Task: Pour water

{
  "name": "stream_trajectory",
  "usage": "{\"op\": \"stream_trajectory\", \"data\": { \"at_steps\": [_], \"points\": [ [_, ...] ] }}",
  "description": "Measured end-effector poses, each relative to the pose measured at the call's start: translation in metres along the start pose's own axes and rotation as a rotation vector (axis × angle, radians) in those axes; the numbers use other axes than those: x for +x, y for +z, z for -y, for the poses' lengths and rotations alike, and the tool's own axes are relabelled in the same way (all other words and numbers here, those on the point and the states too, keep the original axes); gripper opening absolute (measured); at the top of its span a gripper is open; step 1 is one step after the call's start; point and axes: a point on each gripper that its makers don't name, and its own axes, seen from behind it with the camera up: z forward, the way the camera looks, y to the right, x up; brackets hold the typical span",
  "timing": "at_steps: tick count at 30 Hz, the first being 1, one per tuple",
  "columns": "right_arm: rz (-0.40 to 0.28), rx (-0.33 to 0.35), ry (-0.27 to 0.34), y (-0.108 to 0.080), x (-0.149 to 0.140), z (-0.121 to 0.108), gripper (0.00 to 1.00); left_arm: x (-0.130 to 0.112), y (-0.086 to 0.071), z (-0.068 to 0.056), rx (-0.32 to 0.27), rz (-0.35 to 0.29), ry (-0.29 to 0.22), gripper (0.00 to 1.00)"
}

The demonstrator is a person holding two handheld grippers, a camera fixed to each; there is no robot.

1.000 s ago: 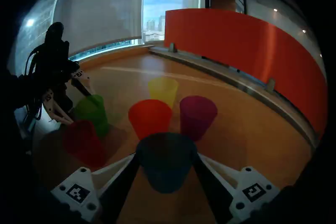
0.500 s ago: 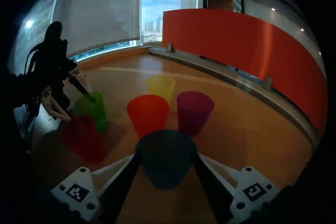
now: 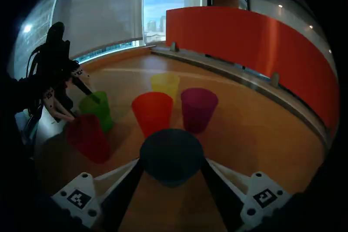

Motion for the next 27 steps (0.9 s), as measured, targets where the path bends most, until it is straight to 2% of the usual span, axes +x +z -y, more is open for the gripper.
{"op": "stream_trajectory", "data": {
  "at_steps": [6,12,21,27],
  "points": [
    [0.005,-0.007,0.008,-0.007,-0.005,0.002,1.00,-0.002,-0.006,-0.001,0.003,-0.001,-0.009,0.98],
    [-0.006,-0.031,0.011,-0.023,-0.008,0.004,1.00,-0.006,-0.016,0.000,0.022,-0.007,-0.011,0.98],
    [-0.048,-0.083,0.033,-0.056,-0.009,0.009,1.00,-0.010,-0.040,0.004,0.088,-0.041,-0.021,0.98],
    [-0.082,-0.136,0.036,-0.078,-0.009,0.014,1.00,-0.003,-0.060,0.008,0.146,-0.103,-0.047,0.98]
  ]
}}
